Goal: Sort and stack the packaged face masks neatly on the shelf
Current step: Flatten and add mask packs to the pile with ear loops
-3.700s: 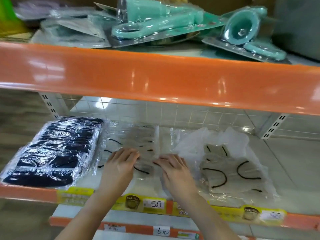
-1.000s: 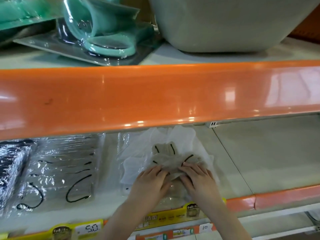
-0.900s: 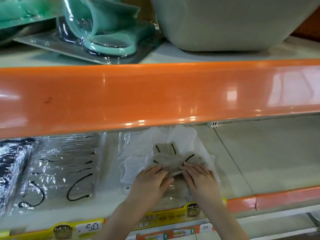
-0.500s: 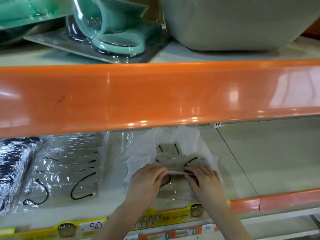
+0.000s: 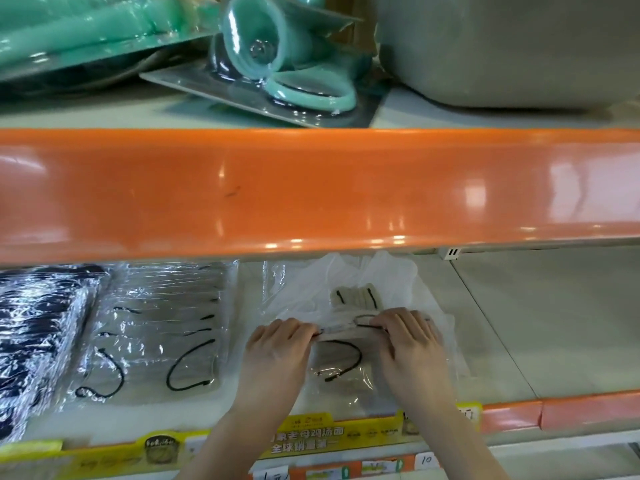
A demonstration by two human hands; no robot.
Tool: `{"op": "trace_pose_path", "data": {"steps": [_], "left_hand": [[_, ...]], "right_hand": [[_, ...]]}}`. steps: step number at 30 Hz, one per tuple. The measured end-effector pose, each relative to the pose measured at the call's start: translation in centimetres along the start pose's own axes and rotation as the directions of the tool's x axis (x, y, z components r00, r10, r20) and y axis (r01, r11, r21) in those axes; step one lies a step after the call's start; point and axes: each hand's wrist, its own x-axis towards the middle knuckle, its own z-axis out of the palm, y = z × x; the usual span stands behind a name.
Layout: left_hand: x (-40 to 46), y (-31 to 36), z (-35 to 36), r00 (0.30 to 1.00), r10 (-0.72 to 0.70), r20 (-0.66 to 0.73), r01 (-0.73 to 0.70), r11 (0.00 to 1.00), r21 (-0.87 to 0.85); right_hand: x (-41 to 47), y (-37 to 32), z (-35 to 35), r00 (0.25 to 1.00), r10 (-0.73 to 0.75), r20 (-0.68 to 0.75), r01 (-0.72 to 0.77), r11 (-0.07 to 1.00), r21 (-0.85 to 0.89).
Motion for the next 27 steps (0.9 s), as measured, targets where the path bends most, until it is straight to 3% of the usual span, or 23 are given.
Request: {"op": "trace_pose_path", "data": {"steps": [7,12,16,19,27], "left_hand": [[-1.6,-4.0,-3.0,0.98,-0.042,-0.196,0.061,0.994,0.09],[-3.2,-7.8,-6.1,0.96,-0.05,-0.277,0.092,0.986,0.142],[-5.4,-11.6,-7.6,0.961,-0.032,-0.275,0.089,0.976,0.201],[-7.3,-14.2,-8.2,0.967,0.002,-0.254,0.053,0.976,0.211],[-10.9,-18.0,-8.6,0.988,0.025,-0.152,-0.004,0.99,0.14]], "right_hand": [[0.4,-6.8,2.6,0.984,-0.07,0.162,0.038,0.98,0.196],[1.3,-10.6,4.4,0.968,-0.241,0.073,0.22,0.95,0.223],[1.4,-12.8,6.9,0.928,-0.367,0.063,0.342,0.907,0.246],[0.8,-14.2,8.6,0.905,-0.403,0.136,0.356,0.893,0.274],[-1.8,-16.8,11.4,0.857,-0.357,0.372,0.292,0.93,0.221]]}}
